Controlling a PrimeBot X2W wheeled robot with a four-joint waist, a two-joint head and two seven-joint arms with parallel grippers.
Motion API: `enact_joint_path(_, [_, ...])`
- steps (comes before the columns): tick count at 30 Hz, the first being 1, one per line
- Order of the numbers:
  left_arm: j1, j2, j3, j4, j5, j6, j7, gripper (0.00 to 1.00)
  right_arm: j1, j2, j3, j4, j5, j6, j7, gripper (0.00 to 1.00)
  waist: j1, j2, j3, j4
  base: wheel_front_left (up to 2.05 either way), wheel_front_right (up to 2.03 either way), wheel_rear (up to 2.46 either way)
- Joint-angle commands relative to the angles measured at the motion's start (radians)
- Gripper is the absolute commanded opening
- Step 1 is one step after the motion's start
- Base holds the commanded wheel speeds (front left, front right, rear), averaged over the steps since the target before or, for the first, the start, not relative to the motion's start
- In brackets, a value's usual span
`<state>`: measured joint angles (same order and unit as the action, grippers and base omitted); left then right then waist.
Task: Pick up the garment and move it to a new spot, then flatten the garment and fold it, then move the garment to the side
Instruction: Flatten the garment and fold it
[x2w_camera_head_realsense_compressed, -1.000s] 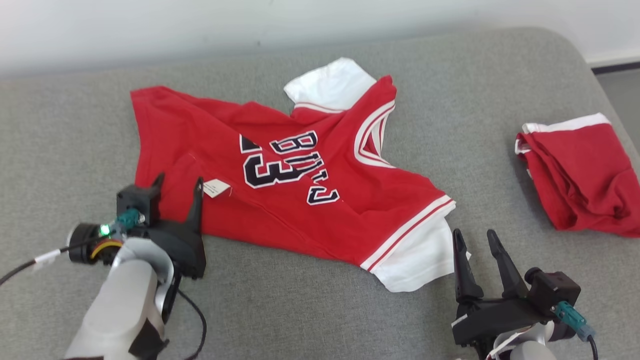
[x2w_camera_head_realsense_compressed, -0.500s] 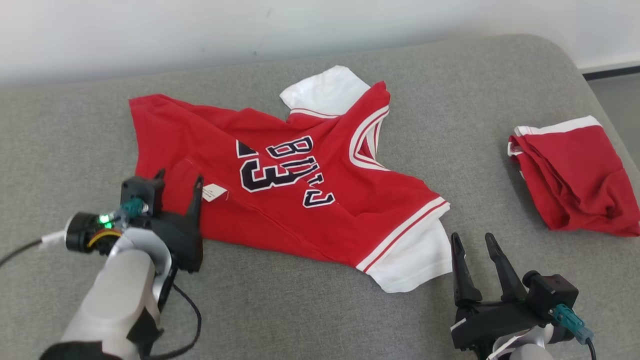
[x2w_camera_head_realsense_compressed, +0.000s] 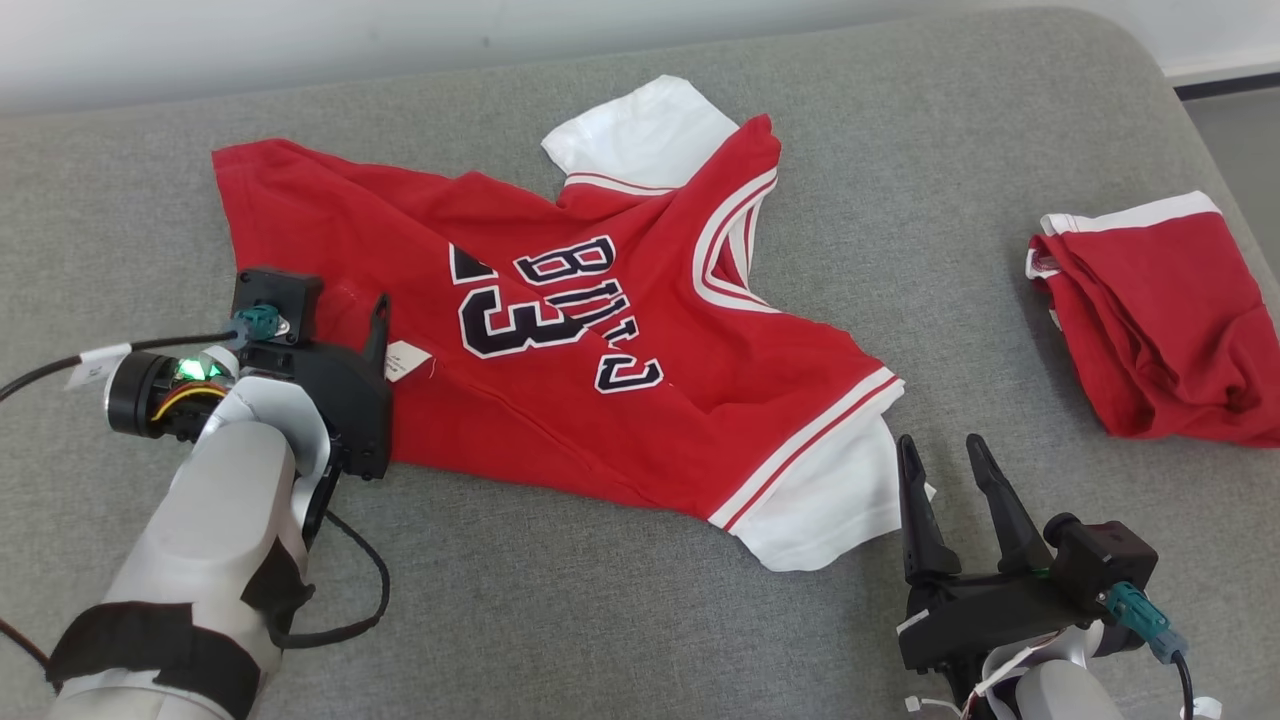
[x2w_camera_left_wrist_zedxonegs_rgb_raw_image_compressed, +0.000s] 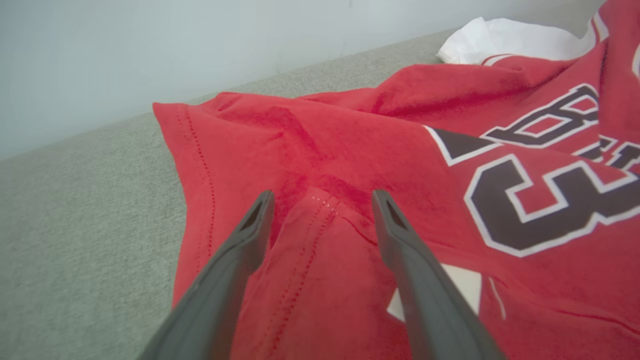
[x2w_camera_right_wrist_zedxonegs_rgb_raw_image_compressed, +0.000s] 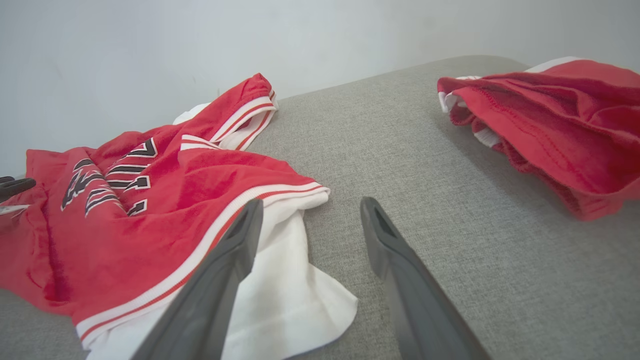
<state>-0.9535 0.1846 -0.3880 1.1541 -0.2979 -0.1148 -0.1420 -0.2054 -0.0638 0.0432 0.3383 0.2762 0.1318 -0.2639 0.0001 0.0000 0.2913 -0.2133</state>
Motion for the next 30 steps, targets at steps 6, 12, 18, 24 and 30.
enact_joint_path(6, [-0.033,-0.002,-0.011,0.035,-0.015,-0.006,0.022,1.00,-0.011,0.003,0.001,-0.002,0.007,-0.003,0.000,1.00,-0.0001,0.0000,0.014,-0.004,0.00,0.00,0.00])
enact_joint_path(12, [-0.035,-0.012,-0.025,0.055,-0.028,-0.012,0.023,0.63,-0.016,0.004,-0.002,-0.004,0.007,-0.003,0.000,1.00,-0.0001,0.0000,0.025,-0.004,0.00,0.00,0.00])
enact_joint_path(18, [-0.037,-0.011,-0.041,0.070,-0.039,-0.016,0.020,0.25,-0.017,0.004,-0.005,-0.007,0.007,-0.003,0.000,1.00,-0.0001,0.0000,0.031,0.001,0.00,0.00,0.00])
enact_joint_path(24, [-0.033,-0.014,-0.056,0.069,-0.041,-0.014,-0.027,0.00,-0.009,0.004,-0.013,-0.004,0.000,-0.003,0.000,1.00,-0.0001,0.0000,0.017,0.013,0.00,0.00,0.00])
enact_joint_path(30, [0.007,-0.028,-0.071,0.055,-0.051,-0.015,-0.080,0.00,0.017,0.007,-0.026,0.005,-0.008,-0.003,0.000,1.00,-0.0001,0.0000,-0.043,0.050,0.00,0.00,0.00])
